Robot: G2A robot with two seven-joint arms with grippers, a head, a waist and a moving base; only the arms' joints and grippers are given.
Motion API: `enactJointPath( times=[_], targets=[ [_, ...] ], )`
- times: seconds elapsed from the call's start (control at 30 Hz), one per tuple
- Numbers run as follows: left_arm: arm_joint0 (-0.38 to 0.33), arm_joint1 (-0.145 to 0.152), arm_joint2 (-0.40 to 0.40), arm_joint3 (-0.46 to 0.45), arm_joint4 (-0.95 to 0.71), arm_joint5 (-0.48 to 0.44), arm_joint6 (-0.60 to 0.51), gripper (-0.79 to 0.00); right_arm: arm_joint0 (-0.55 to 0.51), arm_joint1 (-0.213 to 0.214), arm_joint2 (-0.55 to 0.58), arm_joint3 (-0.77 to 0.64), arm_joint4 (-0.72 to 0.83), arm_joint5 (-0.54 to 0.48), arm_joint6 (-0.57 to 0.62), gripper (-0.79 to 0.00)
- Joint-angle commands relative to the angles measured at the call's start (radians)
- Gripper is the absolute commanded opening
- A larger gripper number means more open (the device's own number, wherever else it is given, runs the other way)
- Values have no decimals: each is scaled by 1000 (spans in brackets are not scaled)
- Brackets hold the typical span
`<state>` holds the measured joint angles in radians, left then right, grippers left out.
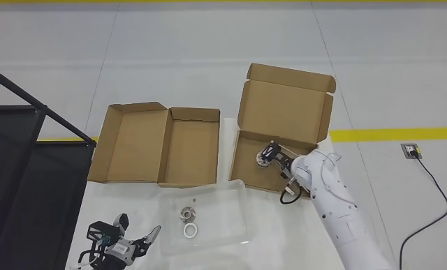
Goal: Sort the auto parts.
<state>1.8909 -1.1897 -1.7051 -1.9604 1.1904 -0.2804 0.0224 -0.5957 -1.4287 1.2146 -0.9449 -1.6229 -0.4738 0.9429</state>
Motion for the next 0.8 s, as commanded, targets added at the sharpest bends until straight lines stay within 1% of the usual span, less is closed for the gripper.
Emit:
enactJointPath(
  times=[0.0, 0.03, 0.1, 0.13, 0.17, 0.2, 0.27, 0.33, 0.4, 0.43, 0.5, 0.53, 0.63, 0.7, 0.77],
  targets=[
    [1, 0, 0, 0, 1, 2, 1, 0, 6, -1, 1, 12, 2, 35, -1, -785],
    [1, 0, 0, -1, 2, 3, 1, 0, 8, -1, 4, 16, 5, 52, -4, -785],
    [2, -1, 1, -2, 3, 4, 1, 0, 10, 0, 6, 22, 7, 75, -10, -594],
    [2, -1, 1, -2, 3, 4, 2, 0, 10, 0, 6, 23, 7, 78, -11, -570],
    [2, -1, 2, -3, 3, 5, 1, 0, 10, 0, 8, 23, 8, 83, -12, -523],
    [3, -1, 2, -3, 5, 4, 0, 0, 9, 1, 9, 23, 9, 88, -12, -443],
    [2, -1, 4, -5, 5, 5, -2, 0, 6, 3, 13, 19, 13, 90, -15, -431],
    [2, -1, 5, -5, 5, 5, -3, 0, -1, 6, 18, 10, 17, 91, -22, -400],
    [2, -1, 5, -5, 5, 4, -3, 0, -10, 9, 24, -5, 16, 91, -26, -397],
    [2, -1, 5, -5, 7, 3, -3, 0, -18, 11, 28, -20, 18, 92, -33, -394],
    [1, -1, 5, -5, 6, 4, -1, 0, -44, 16, 43, -68, 32, 84, -56, -360],
    [1, -1, 5, -5, 6, 4, 0, 0, -64, 20, 53, -106, 42, 73, -70, -363],
    [3, -2, 0, -7, -10, 0, 14, 0, -157, 34, 93, -279, 77, 30, -99, -305],
    [7, -1, -11, -9, -17, -15, 19, 0, -239, 44, 118, -425, 100, -1, -104, -222],
    [11, 0, -22, -11, -27, -24, 21, 0, -324, 52, 138, -567, 108, -18, -94, -225]
  ],
)
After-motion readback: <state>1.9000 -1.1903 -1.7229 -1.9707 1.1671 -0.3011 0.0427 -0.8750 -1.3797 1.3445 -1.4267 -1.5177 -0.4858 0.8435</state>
